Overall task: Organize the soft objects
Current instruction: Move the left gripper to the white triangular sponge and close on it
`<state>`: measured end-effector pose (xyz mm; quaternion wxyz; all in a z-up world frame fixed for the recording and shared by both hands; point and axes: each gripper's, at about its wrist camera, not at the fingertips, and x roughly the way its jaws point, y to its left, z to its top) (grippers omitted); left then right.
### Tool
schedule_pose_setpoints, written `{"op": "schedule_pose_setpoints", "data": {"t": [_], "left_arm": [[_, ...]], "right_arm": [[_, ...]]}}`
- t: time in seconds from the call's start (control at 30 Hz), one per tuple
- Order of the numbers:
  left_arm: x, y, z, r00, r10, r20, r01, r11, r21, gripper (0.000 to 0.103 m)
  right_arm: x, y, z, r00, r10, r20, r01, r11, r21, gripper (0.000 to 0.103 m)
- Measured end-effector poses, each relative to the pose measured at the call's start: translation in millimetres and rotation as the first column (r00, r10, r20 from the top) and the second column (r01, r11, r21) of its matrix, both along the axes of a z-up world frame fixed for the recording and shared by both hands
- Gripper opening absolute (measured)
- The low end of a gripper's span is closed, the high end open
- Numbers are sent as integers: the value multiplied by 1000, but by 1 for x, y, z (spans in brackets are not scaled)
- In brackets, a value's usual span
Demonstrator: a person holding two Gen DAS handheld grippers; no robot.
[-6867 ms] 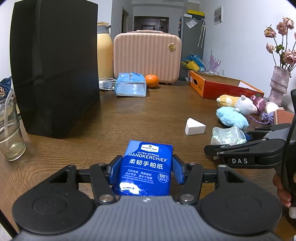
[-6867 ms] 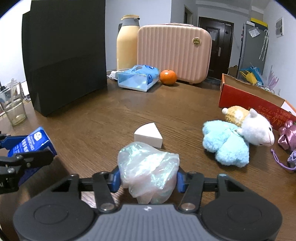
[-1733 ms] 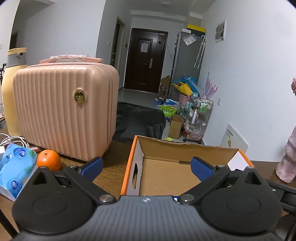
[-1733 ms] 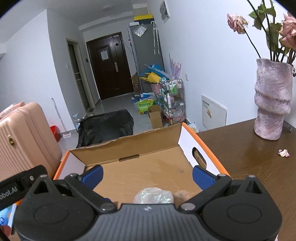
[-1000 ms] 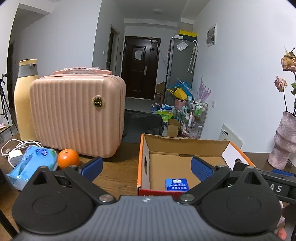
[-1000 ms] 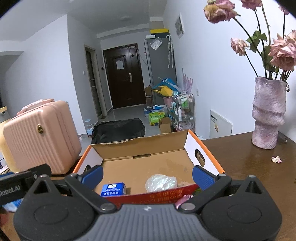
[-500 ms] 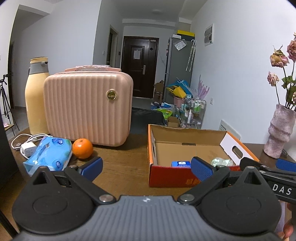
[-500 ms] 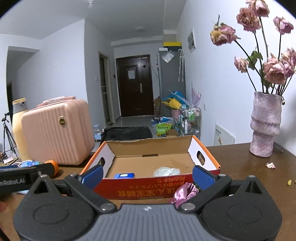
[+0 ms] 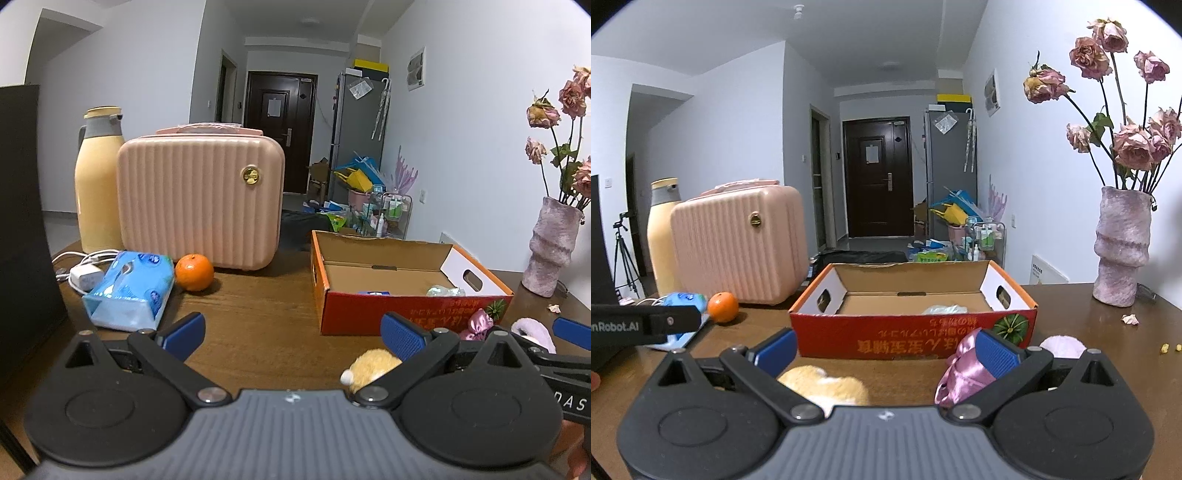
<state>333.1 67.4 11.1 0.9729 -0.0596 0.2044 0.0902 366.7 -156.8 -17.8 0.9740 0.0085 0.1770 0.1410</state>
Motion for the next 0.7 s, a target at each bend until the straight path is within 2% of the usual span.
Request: {"op": "schedule_pose_setpoints", "data": {"t": [0.33,0.7], "left_arm": [[-40,11,-7,1000,-25,4,25,1000,-13,103],[-71,22,-18,999,-54,-8,54,998,10,103]], "right_arm": [[-40,15,-9,999,45,6,-45,998,-42,103],[-64,18,-24,997,64,-43,-66,997,-31,103]]}}
